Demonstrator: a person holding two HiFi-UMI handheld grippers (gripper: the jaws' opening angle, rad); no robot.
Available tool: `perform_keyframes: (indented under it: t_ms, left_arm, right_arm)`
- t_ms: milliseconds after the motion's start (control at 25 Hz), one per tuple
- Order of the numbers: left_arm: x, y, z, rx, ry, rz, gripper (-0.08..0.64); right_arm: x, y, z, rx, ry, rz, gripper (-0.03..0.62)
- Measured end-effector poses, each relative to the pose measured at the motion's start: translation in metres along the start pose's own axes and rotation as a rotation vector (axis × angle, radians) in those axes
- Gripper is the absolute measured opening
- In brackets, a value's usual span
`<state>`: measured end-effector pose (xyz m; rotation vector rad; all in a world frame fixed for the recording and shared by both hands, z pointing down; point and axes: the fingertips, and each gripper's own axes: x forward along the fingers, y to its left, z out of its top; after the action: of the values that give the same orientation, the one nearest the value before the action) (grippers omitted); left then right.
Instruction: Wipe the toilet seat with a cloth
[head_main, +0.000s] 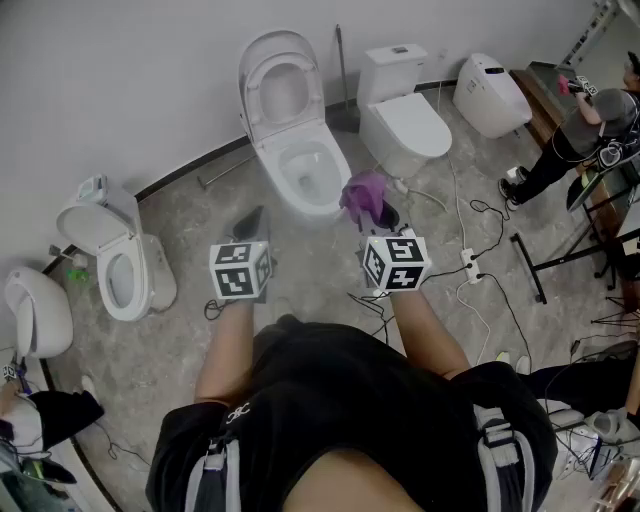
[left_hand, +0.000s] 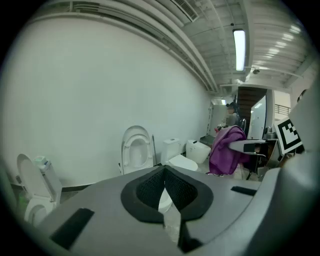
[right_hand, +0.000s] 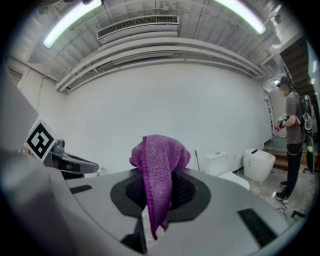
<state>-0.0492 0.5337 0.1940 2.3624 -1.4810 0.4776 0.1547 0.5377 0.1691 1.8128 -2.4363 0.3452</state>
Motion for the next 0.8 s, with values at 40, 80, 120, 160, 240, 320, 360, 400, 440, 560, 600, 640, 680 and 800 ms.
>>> perform_keyframes:
  t_ms: [40,80,120,160,240,320,360,400,440,560,600,640,680,800]
  left_arm:
    - [0.001,0.0,0.0,-0.005,0.0,-0.002,-0.007]
    - [0.003,0.001,0.001,-0.009,0.0,-0.004,-0.006]
    - [0.004,0.002,0.001,-0.012,0.001,-0.006,-0.006]
    - [0.006,0.003,0.001,-0.014,0.002,-0.008,-0.007]
    - [0.01,0.006,0.0,-0.014,0.004,-0.012,-0.006]
    - [0.015,0.011,0.001,-0.012,0.006,-0.018,-0.007]
    - [0.018,0.013,0.002,-0.011,0.007,-0.022,-0.006]
    - [0.021,0.016,0.003,-0.01,0.007,-0.026,-0.006]
    - [0.024,0.019,0.004,-0.009,0.008,-0.03,-0.006]
    - [0.032,0.032,0.009,-0.014,0.005,-0.042,-0.006]
    - [0.035,0.039,0.011,-0.018,0.002,-0.046,-0.006]
    - [0.039,0.047,0.014,-0.021,-0.002,-0.049,-0.007]
    - [0.043,0.055,0.016,-0.024,-0.004,-0.053,-0.006]
    - [0.057,0.078,0.024,-0.03,-0.008,-0.074,-0.006]
  right_arm:
    - [0.001,-0.001,0.001,0.006,-0.005,-0.005,0.06]
    - [0.002,-0.003,0.002,0.012,-0.009,-0.01,0.06]
    - [0.003,-0.003,0.002,0.017,-0.012,-0.014,0.06]
    - [0.004,-0.004,0.002,0.019,-0.014,-0.016,0.06]
    - [0.009,-0.003,0.002,0.016,-0.014,-0.02,0.06]
    - [0.015,-0.001,0.001,0.011,-0.012,-0.024,0.06]
    - [0.018,-0.001,0.001,0.009,-0.011,-0.026,0.06]
    - [0.022,0.0,0.002,0.008,-0.01,-0.027,0.06]
    - [0.026,0.001,0.003,0.007,-0.009,-0.029,0.06]
    - [0.038,0.006,0.007,0.007,-0.01,-0.039,0.06]
    - [0.043,0.009,0.009,0.004,-0.009,-0.043,0.06]
    - [0.05,0.012,0.01,-0.001,-0.007,-0.046,0.06]
    - [0.057,0.016,0.012,-0.006,-0.006,-0.048,0.06]
    - [0.08,0.027,0.02,-0.018,0.0,-0.062,0.06]
